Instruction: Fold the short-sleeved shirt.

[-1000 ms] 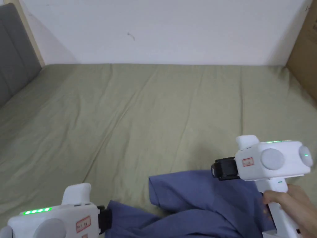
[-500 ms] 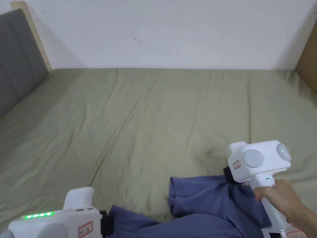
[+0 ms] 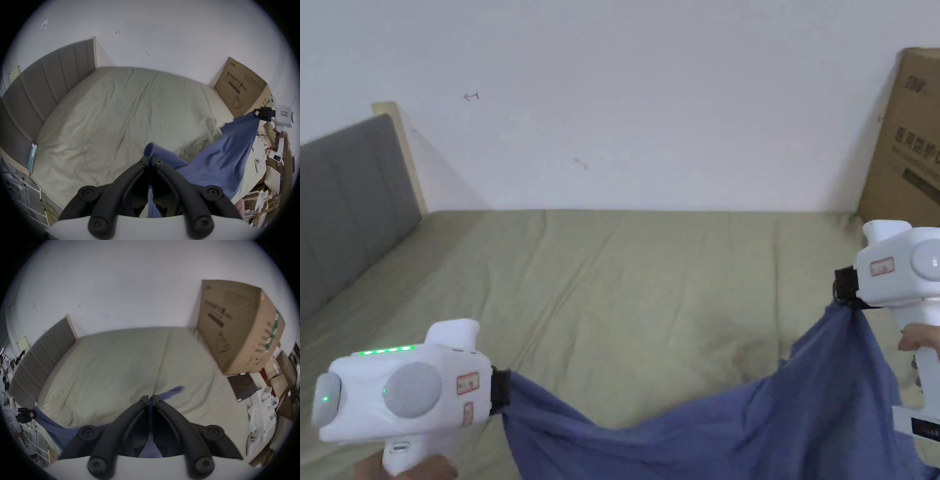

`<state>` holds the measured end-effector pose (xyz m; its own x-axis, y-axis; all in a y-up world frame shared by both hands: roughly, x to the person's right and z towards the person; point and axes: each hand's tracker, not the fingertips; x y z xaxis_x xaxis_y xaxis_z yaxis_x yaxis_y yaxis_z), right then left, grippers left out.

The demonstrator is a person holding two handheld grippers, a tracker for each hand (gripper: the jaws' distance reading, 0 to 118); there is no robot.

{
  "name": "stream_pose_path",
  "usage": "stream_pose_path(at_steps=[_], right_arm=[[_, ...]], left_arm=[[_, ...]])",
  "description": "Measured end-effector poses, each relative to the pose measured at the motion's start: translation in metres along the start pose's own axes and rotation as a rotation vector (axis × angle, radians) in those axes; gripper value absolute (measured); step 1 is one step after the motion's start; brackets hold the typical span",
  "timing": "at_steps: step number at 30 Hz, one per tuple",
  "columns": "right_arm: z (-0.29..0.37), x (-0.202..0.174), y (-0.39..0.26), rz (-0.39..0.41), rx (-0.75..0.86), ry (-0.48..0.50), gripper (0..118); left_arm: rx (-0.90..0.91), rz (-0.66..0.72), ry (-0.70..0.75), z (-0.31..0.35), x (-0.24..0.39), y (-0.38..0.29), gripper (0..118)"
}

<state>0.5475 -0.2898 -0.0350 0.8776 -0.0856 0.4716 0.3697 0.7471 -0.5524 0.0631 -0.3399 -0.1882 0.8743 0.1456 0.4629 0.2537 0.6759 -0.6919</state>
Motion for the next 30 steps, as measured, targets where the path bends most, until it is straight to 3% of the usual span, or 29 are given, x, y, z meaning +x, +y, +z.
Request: stream_pose_path(at_steps=[6,12,21,30], right_arm=[[0.075,0.055,0.024,-0.157,0.139,-0.038,2],[0.122,0.081,0.045,-0.229,0.225,-0.018,2],[0.117,0.074,0.102,-0.225,0.264,-0.017,2],[0.077,0.061,0.227,-0.249,0.337,-0.013,2]], left_arm=[[0.1,-0.036,0.021,0.033,-0.004,0.048,2],[0.193,-0.055,0.067,0.063,0.002,0.091,2],[0.283,-0.059,0.082,0.073,0.013,0.17,2],[0.376,-0.098,0.182,0.043,0.016,0.306,2]])
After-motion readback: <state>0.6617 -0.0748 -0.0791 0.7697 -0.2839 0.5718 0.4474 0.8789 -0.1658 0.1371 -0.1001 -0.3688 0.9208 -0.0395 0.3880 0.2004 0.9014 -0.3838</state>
